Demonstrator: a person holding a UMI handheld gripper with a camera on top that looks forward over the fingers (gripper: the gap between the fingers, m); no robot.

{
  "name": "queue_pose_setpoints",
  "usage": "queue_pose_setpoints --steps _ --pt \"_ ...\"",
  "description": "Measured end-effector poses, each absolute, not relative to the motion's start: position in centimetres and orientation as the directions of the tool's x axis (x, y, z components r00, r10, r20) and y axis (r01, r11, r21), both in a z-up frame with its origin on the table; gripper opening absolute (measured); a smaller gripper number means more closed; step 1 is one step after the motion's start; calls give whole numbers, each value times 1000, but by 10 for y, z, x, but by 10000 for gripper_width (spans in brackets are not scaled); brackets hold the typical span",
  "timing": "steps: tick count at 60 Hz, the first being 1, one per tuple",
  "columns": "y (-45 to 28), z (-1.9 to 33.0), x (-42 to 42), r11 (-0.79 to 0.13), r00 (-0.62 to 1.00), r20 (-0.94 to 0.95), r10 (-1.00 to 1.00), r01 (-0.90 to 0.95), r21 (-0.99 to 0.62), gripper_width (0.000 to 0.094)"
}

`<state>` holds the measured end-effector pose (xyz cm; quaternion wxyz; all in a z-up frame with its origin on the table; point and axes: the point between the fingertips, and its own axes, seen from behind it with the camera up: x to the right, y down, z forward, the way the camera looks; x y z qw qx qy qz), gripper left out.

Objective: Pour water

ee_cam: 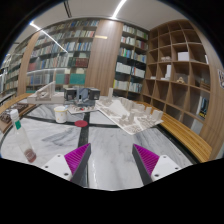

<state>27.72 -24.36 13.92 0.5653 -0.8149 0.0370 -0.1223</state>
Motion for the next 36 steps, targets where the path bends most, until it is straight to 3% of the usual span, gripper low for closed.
queue_pose_setpoints --steps 19,36 --pt "-308 131 252 -383 971 142 -191 59 -922 854" --pt "-338 113 100 -365 998 16 -61 -7 -931 858"
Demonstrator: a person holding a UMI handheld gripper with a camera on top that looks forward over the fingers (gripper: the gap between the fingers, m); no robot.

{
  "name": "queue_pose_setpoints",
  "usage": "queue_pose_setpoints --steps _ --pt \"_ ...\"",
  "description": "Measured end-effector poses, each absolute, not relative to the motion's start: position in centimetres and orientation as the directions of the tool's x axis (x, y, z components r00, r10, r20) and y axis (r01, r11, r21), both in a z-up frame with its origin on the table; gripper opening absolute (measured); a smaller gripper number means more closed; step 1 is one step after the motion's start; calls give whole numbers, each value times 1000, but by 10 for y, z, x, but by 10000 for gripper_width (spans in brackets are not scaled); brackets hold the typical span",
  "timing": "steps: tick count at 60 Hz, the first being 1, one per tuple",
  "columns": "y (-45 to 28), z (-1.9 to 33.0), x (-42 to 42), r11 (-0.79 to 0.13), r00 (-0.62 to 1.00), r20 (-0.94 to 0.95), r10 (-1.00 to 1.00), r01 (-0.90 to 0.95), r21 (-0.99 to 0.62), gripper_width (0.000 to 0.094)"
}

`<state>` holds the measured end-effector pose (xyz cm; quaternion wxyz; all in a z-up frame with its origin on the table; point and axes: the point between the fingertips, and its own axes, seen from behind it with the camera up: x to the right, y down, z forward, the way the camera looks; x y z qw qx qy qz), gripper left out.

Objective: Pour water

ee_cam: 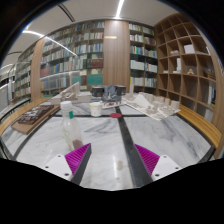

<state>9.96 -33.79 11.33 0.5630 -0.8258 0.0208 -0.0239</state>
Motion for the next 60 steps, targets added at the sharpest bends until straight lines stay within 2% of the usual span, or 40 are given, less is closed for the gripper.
queue_pose_setpoints --steps 15,30,35,41,60 --pt "-277 100 -31 -332 999 -33 26 -22 -943 859" --pt "-210 72 -58 -305 1000 17 -8 13 -952 839" --pt "-197 68 -54 -283 999 43 -32 32 -959 764" --pt "-189 75 -50 -240 997 55 -46 43 -970 590" --pt "-188 84 -63 -196 997 66 39 73 -978 414"
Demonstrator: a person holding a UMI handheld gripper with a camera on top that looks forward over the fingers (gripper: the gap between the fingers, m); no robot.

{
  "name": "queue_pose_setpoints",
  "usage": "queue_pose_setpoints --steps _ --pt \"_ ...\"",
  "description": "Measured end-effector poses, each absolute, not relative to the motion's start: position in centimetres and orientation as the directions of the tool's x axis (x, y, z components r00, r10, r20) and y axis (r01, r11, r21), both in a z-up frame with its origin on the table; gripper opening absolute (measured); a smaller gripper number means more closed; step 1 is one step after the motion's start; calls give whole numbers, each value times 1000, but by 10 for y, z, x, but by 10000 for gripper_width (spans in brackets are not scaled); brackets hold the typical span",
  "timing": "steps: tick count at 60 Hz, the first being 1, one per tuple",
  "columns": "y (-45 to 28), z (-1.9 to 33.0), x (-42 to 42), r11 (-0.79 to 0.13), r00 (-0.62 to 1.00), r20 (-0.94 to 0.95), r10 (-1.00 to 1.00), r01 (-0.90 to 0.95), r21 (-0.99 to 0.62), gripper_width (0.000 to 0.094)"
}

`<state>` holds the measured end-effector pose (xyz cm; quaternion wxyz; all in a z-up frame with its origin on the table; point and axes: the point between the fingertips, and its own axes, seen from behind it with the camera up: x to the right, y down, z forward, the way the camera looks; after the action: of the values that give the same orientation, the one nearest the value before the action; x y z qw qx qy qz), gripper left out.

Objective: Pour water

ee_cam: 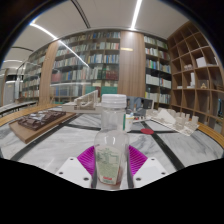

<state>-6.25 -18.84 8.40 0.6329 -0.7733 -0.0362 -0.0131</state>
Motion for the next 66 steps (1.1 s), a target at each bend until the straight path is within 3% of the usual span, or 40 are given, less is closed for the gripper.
queue_pose_setpoints --steps 13,26,33,43,55,66 --pt "-180 128 -108 -131 983 33 178 57 -990 406" --pt "-135 230 -180 -31 877 -173 448 -178 -984 405" --pt "-98 285 -200 -103 720 -407 562 -427 -898 405" --pt "-31 332 -198 -361 278 -771 573 -759 -543 404" --pt "70 299 -150 -533 -223 -902 370 -846 -9 401" --pt "116 229 -118 -536 -439 -880 181 -794 286 402"
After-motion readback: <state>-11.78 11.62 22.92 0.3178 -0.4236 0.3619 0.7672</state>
